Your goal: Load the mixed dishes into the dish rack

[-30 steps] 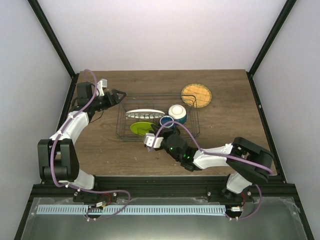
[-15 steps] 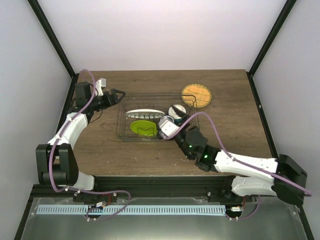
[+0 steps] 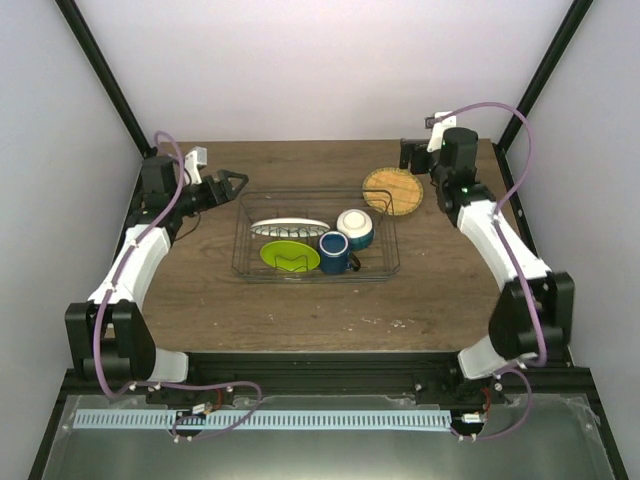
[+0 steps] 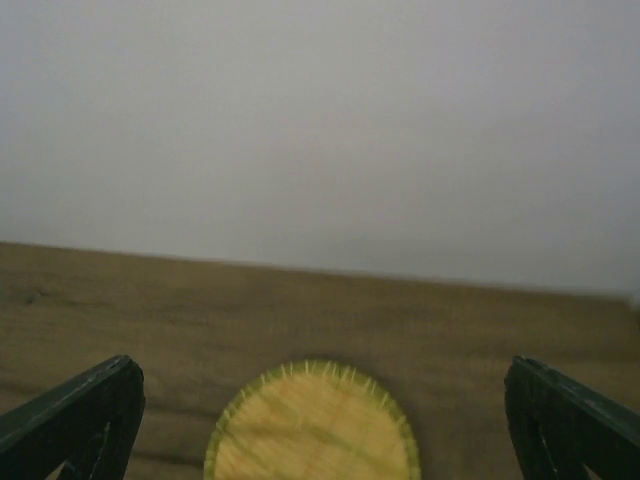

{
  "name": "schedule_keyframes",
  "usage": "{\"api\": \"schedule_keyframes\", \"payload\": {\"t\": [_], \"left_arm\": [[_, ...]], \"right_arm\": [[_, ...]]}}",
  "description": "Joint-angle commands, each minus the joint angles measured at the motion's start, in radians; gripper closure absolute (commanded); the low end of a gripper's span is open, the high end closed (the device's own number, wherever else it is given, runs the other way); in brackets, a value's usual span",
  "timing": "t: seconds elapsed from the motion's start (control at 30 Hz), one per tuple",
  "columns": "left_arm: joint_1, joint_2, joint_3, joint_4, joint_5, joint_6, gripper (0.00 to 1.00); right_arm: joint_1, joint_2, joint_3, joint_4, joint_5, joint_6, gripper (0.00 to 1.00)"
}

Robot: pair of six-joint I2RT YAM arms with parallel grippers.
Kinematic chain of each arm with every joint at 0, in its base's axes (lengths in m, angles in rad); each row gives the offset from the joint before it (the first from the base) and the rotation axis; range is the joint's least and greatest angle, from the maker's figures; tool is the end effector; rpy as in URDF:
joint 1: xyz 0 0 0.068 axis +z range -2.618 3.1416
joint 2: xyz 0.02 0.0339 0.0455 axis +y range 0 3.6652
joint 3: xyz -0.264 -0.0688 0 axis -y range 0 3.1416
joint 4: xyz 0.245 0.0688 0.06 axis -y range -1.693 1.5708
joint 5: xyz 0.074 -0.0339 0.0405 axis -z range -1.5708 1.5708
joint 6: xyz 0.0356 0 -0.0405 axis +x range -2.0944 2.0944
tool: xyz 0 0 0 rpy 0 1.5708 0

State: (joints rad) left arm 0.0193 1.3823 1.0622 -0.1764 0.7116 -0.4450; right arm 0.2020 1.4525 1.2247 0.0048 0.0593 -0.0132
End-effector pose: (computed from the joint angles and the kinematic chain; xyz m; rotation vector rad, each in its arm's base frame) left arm 0.3111 -0.0172 0.3046 -0.0298 2.0810 -0.9938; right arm 0.3412 0.0677 0.3546 -0.1504 1.7878 0.0821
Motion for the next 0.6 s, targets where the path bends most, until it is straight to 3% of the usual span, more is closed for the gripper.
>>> {"api": "schedule_keyframes", "payload": {"t": [0.0,0.2,0.57], "left_arm": [[0.005,-0.026,0.035,-0.039,-0.003,0.018,0.10],[0.005,-0.022,0.038,-0.101,-0.030,0.055,0.09],[0.005,-0.020,0.046,-0.124,-0.037,0.077,0.09]], "right_arm": [[-0.130,0.162,0.105,-0.170,-0.245,0.200,0.02],[-0.255,0.344,0.217,-0.255,-0.337,0.312,0.08],[-0.300,0.543,0.309,-0.333,-0.412,0.402,0.05]]}}
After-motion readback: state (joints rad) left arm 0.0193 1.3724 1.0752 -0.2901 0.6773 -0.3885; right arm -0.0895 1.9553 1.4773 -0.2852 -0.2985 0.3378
